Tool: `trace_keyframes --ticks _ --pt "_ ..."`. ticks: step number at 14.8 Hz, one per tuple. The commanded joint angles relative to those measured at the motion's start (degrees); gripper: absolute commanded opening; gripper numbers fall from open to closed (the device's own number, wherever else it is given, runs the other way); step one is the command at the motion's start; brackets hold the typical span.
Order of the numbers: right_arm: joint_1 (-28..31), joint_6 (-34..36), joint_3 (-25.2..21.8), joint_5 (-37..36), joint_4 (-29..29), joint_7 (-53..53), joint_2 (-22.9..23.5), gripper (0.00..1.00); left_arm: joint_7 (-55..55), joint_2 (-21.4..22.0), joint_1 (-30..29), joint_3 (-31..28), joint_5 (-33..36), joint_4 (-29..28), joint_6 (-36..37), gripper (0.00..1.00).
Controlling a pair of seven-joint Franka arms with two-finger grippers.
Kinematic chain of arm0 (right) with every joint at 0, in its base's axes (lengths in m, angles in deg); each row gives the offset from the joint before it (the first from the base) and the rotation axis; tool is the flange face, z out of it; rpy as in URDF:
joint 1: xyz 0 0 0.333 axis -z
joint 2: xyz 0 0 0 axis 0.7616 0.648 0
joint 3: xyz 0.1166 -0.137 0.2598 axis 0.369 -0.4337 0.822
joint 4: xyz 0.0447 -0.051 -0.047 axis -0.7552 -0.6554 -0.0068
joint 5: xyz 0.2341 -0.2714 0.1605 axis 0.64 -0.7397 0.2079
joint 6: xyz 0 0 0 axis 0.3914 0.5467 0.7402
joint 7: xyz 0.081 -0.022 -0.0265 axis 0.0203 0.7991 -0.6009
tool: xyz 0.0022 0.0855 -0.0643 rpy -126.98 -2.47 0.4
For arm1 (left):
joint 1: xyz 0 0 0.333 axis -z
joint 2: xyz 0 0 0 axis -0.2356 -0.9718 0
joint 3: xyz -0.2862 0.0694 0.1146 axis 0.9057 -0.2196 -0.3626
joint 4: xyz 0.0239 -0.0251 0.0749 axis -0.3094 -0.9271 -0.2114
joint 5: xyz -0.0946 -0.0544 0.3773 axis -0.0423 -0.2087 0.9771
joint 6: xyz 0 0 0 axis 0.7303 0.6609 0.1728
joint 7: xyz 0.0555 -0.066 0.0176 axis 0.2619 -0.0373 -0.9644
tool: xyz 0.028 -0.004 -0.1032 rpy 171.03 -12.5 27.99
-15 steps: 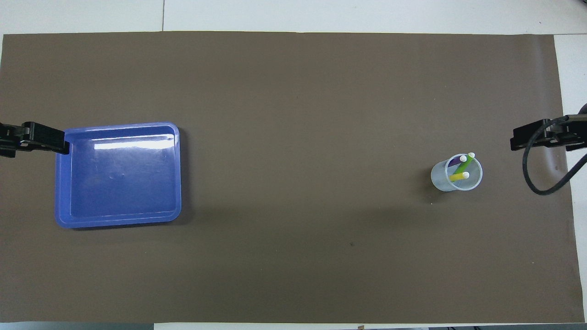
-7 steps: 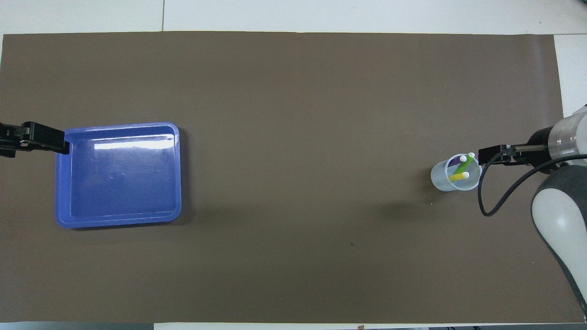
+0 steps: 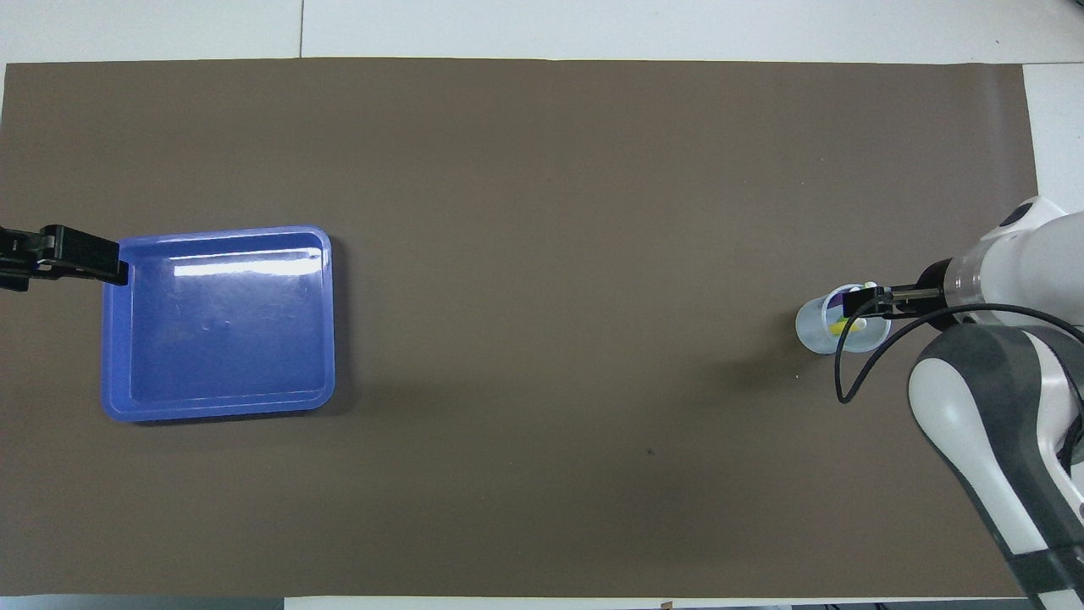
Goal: Right arm passes pens to left for tray arrangement
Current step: 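Reach the right gripper into the white cup and grasp the yellow pen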
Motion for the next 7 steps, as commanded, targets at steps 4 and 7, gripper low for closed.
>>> trace_keyframes --ticks 4,7 --pt "0.3 -5.3 0.1 0.2 -4.8 -4.5 -0.6 0.95 -0.3 1.2 -0.1 -0.1 -0.6 -1.0 0.0 1.0" --pt "0.3 -5.2 0.1 0.2 -4.9 -5.4 -0.6 0.91 -0.3 1.2 -0.1 -0.1 -0.6 -1.0 0.0 1.0"
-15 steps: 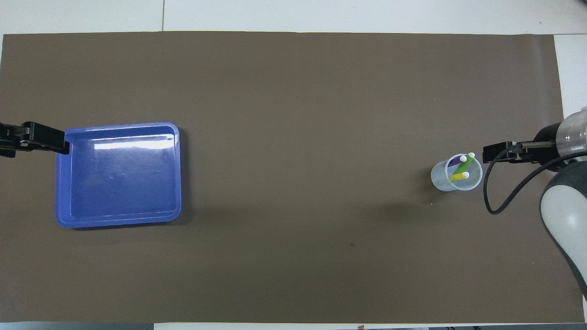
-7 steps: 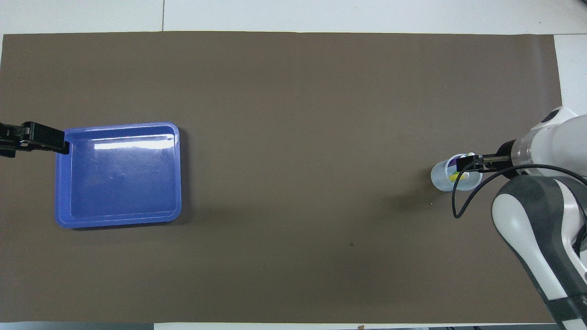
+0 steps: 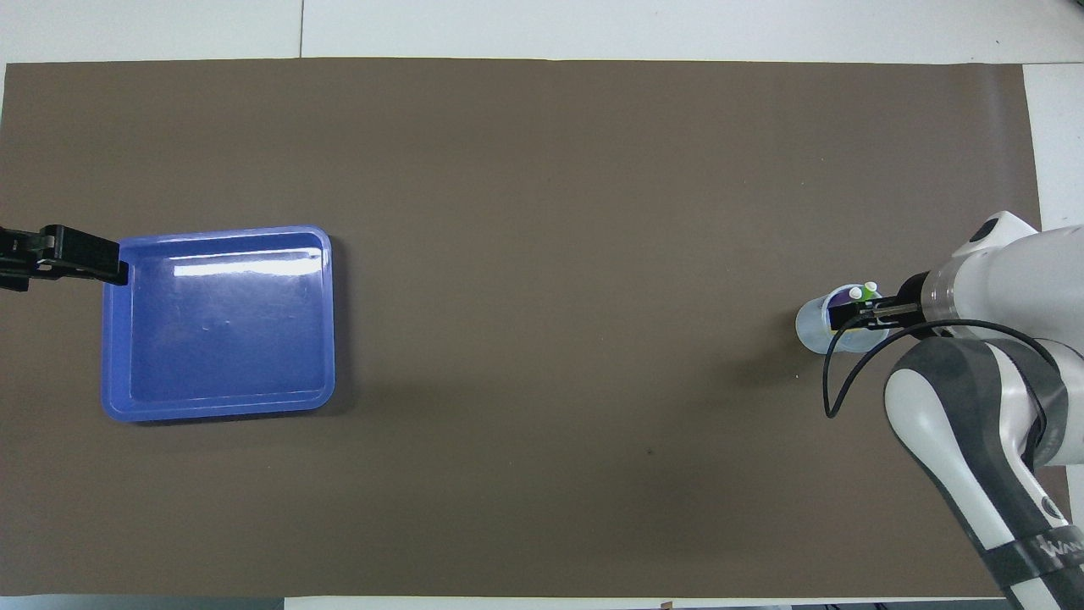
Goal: Right arm passes pens to left for tray arrangement
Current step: 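Reach the right gripper into the white cup and grasp the yellow pen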
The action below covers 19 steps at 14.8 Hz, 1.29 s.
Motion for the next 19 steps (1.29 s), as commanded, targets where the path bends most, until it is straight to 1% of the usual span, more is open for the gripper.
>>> trace_keyframes --ticks 1,3,9,10,13,15,16,19 --pt "0.3 -1.1 0.1 0.1 -1.3 -1.6 -0.9 0.85 -0.3 1.2 -0.1 -0.1 -0.6 -1.0 0.0 1.0" --pt "0.3 -1.2 0.2 0.2 -1.5 -1.6 -1.0 0.79 -0.3 1.2 -0.1 -0.1 -0.6 -1.0 0.0 1.0" --pt "-1.0 -2.9 0.2 0.1 -2.8 -1.5 -0.9 0.73 -0.4 1.2 -0.1 -0.1 -0.6 -1.0 0.0 1.0" --pt "-1.0 -2.9 0.2 0.1 -2.7 -1.5 -0.9 0.7 -0.4 1.2 -0.1 -0.1 -0.6 -1.0 -0.2 1.0" --pt "-1.0 -2.8 0.2 0.1 -2.8 -1.5 -0.9 0.44 -0.4 1.2 -0.1 -0.1 -0.6 -1.0 0.2 1.0" --pt "-1.0 -2.4 0.2 0.2 -2.8 -1.6 -1.0 0.19 -0.5 1.2 0.3 0.0 -0.6 -1.0 0.2 1.0" --pt "-1.0 -2.5 0.1 0.2 -2.8 -1.4 -1.0 0.01 -0.5 1.2 0.4 0.0 -0.6 -1.0 0.3 1.0" --pt "-0.4 -1.9 0.1 0.2 -2.3 -0.8 -1.0 0.0 -0.5 1.2 0.4 0.0 -0.6 -1.0 0.2 1.0"
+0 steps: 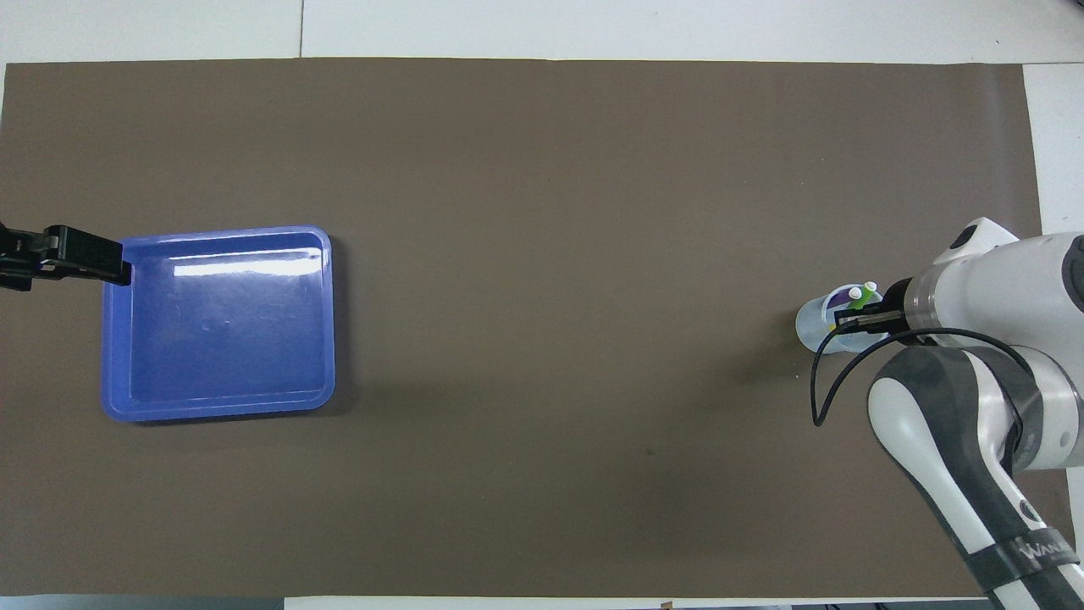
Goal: Right arm passes pens to left for tray arrangement
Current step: 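Reach the right gripper into the white cup and grasp the yellow pen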
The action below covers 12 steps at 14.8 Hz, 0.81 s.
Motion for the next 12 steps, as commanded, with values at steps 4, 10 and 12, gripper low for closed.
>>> trace_keyframes --ticks 4,10,12 --pt "0.9 2.5 -0.5 0.2 1.7 -0.6 -3.4 0.0 -0.5 1.2 0.4 -0.2 -0.6 -1.0 0.2 1.0" --pt "0.9 16.4 -0.6 0.3 11.1 0.1 -7.5 0.0 -0.6 1.3 0.1 -0.2 -0.6 -1.0 0.4 1.0" --pt "0.7 19.5 -0.6 1.6 14.7 1.5 -7.2 0.0 -0.2 1.5 -0.3 -0.2 -0.6 -1.1 1.5 1.0"
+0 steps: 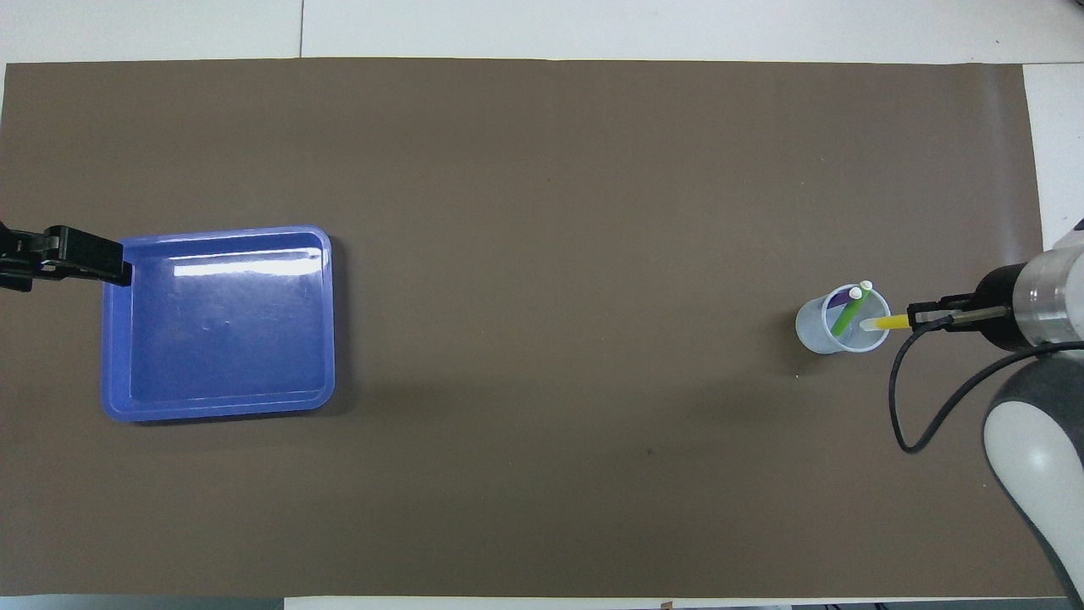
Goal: Right arm passes pens to left for tray arrangement
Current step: 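Carry the yellow pen toward the tray while the left gripper approaches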
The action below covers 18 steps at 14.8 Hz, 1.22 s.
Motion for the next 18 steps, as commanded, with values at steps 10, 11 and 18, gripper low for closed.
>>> trace_keyframes --ticks 10,11,18 --pt "-0.3 -3.8 8.6 32.1 10.7 41.3 4.5 0.0 -25.2 3.1 -0.5 -0.5 -15.7 -4.8 -3.6 1.0" --pt "-0.3 -5.5 10.8 34.3 12.4 48.4 5.2 0.0 -27.2 3.4 -1.2 -0.5 -18.8 -5.9 -4.8 1.0" --pt "-0.4 -14.3 21.0 47.3 15.4 71.5 7.4 0.0 -42.5 7.3 -4.7 -0.5 -37.7 -13.2 -8.5 1.0"
